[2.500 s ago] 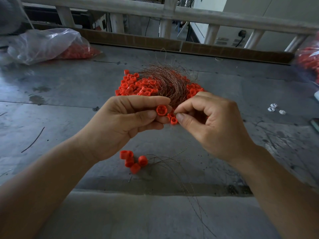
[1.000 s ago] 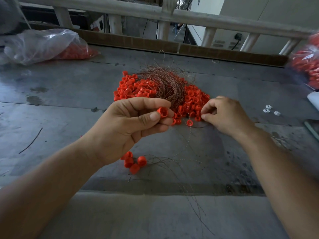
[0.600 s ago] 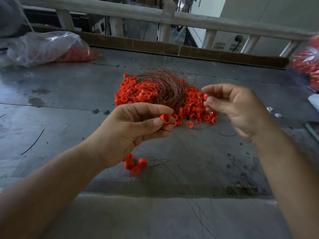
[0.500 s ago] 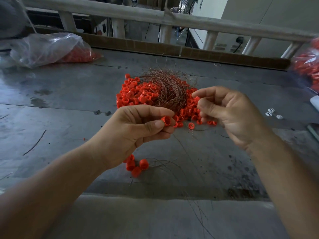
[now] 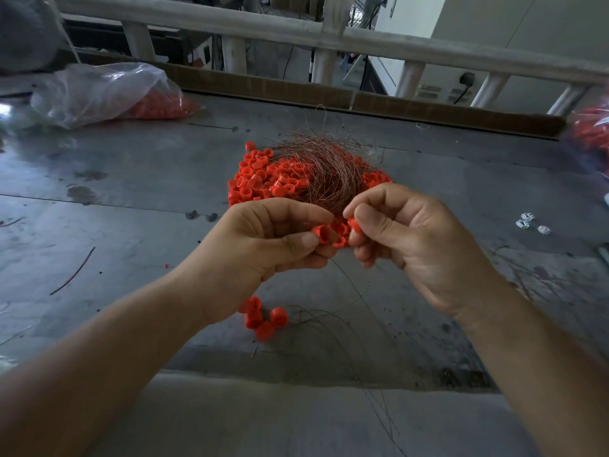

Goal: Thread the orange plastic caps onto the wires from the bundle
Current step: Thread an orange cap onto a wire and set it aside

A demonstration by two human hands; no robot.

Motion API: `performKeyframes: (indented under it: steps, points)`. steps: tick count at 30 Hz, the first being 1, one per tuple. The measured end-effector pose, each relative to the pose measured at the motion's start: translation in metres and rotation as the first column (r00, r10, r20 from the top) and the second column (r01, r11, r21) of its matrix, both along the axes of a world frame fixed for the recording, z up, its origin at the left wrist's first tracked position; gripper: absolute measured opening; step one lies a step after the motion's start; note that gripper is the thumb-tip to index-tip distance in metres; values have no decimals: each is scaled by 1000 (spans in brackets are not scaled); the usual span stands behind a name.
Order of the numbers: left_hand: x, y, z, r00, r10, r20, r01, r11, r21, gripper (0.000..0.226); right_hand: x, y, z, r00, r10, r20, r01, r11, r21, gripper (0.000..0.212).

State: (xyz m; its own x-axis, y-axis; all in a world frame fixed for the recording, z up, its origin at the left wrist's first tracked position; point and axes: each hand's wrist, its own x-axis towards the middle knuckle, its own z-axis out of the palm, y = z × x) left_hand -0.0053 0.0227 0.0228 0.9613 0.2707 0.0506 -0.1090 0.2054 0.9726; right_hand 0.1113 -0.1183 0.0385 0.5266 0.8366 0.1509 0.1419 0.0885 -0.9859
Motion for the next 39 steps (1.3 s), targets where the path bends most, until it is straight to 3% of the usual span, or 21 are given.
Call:
performKeyframes:
  steps: [5, 9, 25, 30, 39]
  points:
    - [0, 0, 0, 1000, -11, -1, 11, 1000, 8, 20, -2, 0, 0, 996, 0, 85, 1, 1000, -15, 9]
    - [0, -1, 1, 1000, -8, -5, 8, 1000, 8, 20, -3, 1, -1, 991, -31, 130, 32, 999, -11, 28]
    - [-1, -1, 1, 999, 41, -3, -41, 999, 33, 23, -7, 4, -6, 962, -100, 256, 96, 995, 27, 26]
    - [1, -4, 0, 997, 73, 2, -73, 997, 38, 23, -13, 6, -9, 889, -152, 431, 140, 988, 60, 20]
    - [2, -4, -2, 996, 88, -16, -86, 992, 90, 22, -15, 7, -13, 798, -204, 567, 191, 978, 83, 27]
